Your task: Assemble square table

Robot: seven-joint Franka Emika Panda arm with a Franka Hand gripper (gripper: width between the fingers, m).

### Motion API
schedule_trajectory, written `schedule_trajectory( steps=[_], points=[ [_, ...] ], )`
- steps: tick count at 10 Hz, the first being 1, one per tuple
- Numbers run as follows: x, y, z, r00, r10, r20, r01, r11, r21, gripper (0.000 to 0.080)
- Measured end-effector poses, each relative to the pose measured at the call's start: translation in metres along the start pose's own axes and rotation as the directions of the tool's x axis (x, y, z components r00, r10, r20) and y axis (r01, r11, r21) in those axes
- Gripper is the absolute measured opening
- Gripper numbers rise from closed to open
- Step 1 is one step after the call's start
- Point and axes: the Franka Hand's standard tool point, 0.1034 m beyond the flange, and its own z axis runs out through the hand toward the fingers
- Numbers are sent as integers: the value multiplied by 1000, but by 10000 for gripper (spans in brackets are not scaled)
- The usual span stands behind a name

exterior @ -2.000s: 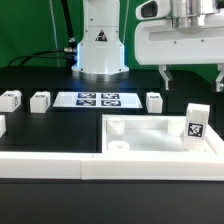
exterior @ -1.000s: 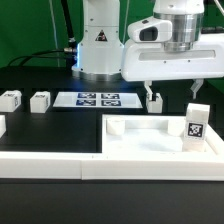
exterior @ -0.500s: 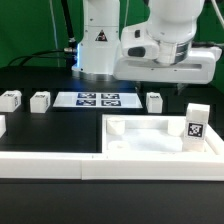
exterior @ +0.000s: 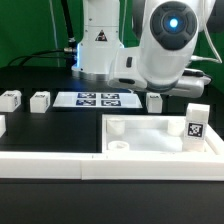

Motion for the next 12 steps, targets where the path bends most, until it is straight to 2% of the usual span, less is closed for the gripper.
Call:
schedule_trajectory(
  steps=[1, 3, 6, 10, 11, 12],
  points=[
    [4, 2, 1, 1000, 6, 12, -6, 1000, 1, 649],
    [6, -4, -1, 1000, 16, 4, -16, 1000, -2, 649],
    [12, -11, -10, 1000, 18, -17, -18, 1000, -3, 649],
    [16, -10, -7, 999, 30, -25, -30, 1000, -1, 640],
    [16, -10, -7, 999, 31, -25, -31, 1000, 0, 462],
    [17, -9, -7, 999, 32, -25, -32, 1000, 2, 462]
  ],
)
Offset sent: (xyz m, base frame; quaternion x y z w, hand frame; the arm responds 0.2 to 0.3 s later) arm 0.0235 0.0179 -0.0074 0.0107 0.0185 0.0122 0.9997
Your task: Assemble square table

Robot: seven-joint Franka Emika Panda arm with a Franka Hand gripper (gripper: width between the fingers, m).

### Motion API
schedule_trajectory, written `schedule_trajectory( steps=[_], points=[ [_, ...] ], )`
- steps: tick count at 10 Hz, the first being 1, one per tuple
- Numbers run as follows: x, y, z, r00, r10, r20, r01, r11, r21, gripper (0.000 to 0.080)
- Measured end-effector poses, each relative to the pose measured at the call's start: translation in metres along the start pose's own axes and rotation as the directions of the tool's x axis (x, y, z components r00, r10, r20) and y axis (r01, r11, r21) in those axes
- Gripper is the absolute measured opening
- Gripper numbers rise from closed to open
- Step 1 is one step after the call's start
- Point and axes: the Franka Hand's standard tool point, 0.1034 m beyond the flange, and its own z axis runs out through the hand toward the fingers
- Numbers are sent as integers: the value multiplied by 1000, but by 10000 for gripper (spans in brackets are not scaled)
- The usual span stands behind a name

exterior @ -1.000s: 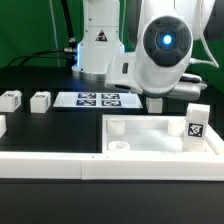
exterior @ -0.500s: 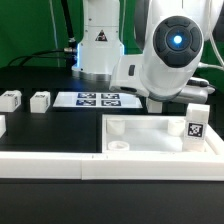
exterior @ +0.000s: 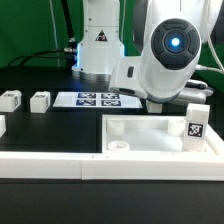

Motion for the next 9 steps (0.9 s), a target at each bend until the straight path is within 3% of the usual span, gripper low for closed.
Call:
schedule_trajectory(
  steps=[1, 7, 8, 9],
  points=[
    [0, 0, 0, 1000, 0, 2, 0, 1000, 1, 291],
    [0, 2, -1, 1000, 2, 2, -2, 1000, 4, 290],
    [-4, 6, -8, 1000, -16, 14, 16, 1000, 8, 290],
    [-16, 22, -43, 999, -36, 18, 35, 999, 41, 290]
  ],
)
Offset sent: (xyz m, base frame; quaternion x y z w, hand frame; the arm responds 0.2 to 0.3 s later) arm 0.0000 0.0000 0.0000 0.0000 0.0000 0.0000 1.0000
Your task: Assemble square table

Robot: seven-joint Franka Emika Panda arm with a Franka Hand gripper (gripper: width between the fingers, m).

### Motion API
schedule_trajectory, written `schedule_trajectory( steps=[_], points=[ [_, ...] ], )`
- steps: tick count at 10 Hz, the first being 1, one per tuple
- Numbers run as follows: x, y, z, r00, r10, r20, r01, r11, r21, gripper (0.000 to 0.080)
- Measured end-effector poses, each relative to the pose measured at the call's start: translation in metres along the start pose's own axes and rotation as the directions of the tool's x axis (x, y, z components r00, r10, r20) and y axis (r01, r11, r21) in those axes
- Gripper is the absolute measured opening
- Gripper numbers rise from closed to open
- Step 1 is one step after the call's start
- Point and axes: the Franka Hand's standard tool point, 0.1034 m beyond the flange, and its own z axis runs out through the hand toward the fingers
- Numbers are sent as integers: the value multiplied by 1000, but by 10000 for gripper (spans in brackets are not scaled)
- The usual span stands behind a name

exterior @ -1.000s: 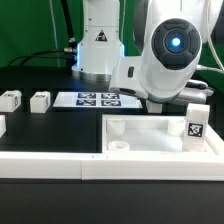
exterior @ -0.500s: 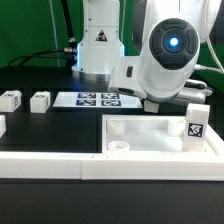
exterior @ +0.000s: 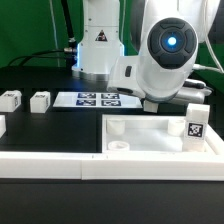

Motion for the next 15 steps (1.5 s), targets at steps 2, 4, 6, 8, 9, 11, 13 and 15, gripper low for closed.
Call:
schedule_trajectory(
  steps=[2, 4, 6, 8, 9, 11, 13, 15],
  points=[
    [-19, 28, -64, 995, 21, -97, -15, 998, 55, 290],
    [-27, 34, -74, 990, 22, -141, -14, 998, 58, 290],
    [-19, 31, -77, 979, 22, -204, -9, 998, 61, 290],
    [1, 22, -99, 898, 12, -439, 5, 999, 39, 291],
    [9, 22, -128, 860, -4, -510, 24, 999, 33, 291],
    [16, 25, -178, 764, -31, -644, 53, 999, 14, 291],
    [18, 21, -174, 679, -33, -734, 67, 998, 17, 291],
    [22, 19, -181, 574, -30, -818, 79, 997, 18, 291]
  ],
)
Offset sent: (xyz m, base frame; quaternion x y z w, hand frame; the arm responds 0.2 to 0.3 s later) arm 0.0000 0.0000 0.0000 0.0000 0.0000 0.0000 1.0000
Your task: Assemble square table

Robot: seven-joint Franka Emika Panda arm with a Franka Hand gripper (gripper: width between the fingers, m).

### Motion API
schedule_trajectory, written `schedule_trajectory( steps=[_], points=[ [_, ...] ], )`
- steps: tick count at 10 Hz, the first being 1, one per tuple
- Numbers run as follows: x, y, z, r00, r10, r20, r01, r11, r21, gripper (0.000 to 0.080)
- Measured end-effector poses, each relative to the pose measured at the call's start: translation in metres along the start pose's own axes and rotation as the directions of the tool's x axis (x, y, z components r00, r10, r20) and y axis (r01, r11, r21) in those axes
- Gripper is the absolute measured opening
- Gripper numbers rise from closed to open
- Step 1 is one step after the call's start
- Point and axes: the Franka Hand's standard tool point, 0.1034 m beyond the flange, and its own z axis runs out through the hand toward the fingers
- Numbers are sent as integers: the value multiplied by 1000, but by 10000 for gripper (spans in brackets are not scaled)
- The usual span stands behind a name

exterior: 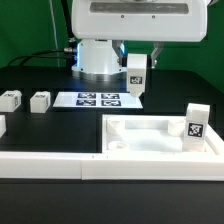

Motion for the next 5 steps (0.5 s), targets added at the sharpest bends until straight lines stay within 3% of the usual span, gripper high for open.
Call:
schedule_trajectory(
  steps=[2, 5],
  points=[
    [1, -1, 3, 994, -3, -107, 3, 1000, 4, 291],
    [40, 8, -5, 912, 59, -406, -54, 998, 24, 291]
  ],
)
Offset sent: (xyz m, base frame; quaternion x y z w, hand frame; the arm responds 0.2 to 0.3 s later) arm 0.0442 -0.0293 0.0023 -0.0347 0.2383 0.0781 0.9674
